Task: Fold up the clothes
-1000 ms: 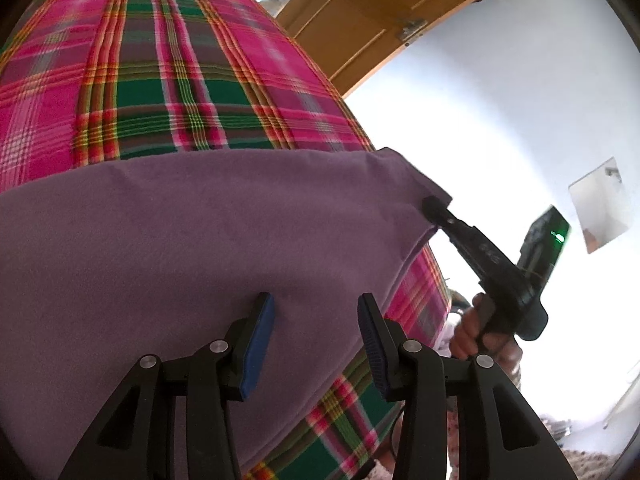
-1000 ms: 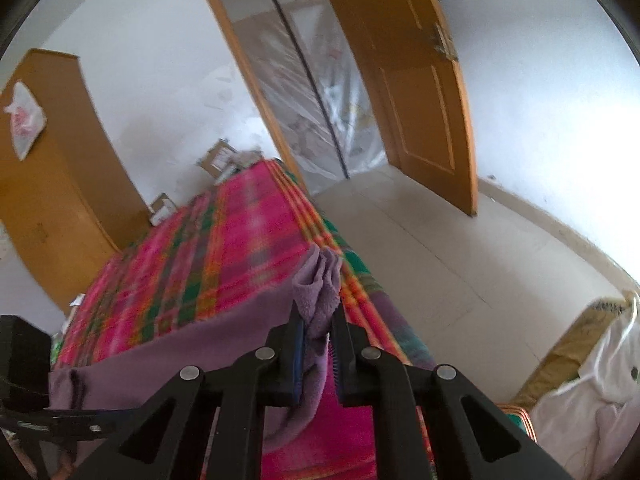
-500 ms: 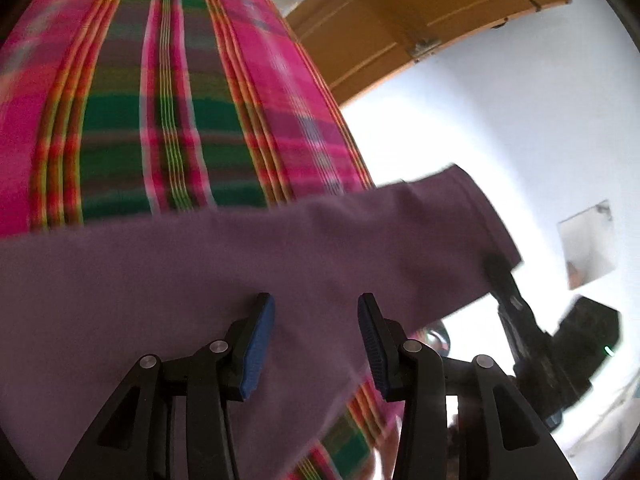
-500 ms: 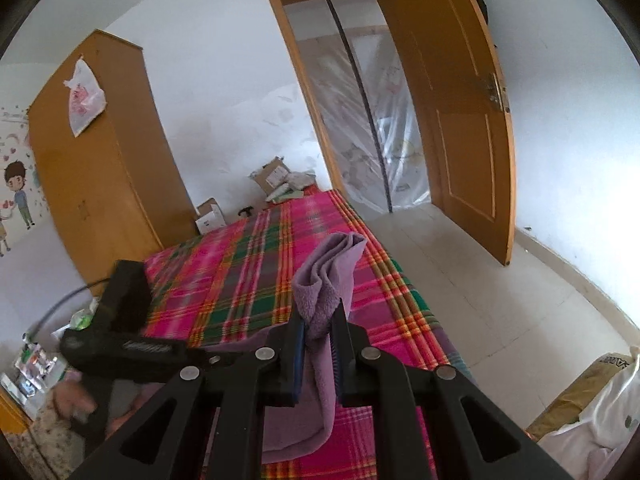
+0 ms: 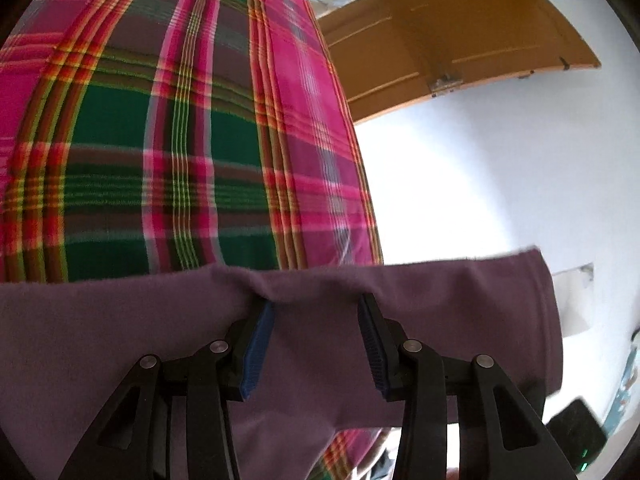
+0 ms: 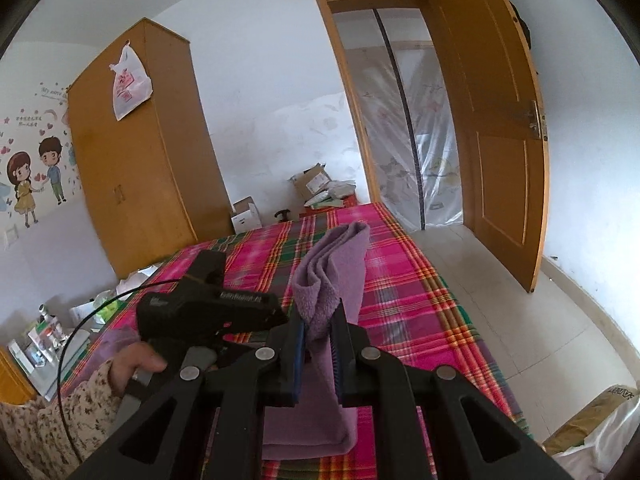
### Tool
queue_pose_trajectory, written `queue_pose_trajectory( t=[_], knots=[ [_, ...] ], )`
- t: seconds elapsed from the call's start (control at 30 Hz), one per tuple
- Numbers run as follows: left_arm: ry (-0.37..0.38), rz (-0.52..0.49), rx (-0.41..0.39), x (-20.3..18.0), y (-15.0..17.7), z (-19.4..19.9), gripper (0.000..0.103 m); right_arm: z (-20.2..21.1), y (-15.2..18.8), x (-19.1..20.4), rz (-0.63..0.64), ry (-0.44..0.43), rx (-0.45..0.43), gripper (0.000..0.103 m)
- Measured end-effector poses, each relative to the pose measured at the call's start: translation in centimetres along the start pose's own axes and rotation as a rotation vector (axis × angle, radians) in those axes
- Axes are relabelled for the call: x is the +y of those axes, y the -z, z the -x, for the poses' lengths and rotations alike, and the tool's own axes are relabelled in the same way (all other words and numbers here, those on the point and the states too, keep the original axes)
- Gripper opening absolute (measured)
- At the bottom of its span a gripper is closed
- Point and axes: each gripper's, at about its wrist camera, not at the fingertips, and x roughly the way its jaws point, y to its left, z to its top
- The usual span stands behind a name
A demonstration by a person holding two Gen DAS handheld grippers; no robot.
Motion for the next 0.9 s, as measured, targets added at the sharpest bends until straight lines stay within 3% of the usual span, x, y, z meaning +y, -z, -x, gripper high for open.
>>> queue_pose_trajectory(
  t=[0.17,0.37,0.73,0.9],
  knots=[
    [0.054,0.067,-0.008,0.7,-0.4,0.4,0.045,0.1,0.1,1.4,0.02,-0.033,0.008,0.012],
    [0.063,0.08,-0.036,0.6,0.0,1.7,0.045,-0.3,0.5,3.1,0.038,-0.075,0.022,0.012],
    [0.148,-0.038,-0.075,-2.4,3.3,8.3,0.049,-2.0,2.3,6.9,0.096,-0.111,0.075,0.012],
    [0.187,-0.025,-0.094,-1.7,4.7,11.1,0.049,-3.0,3.2,8.3,0.113,-0.136,0.111,0.012]
  ],
)
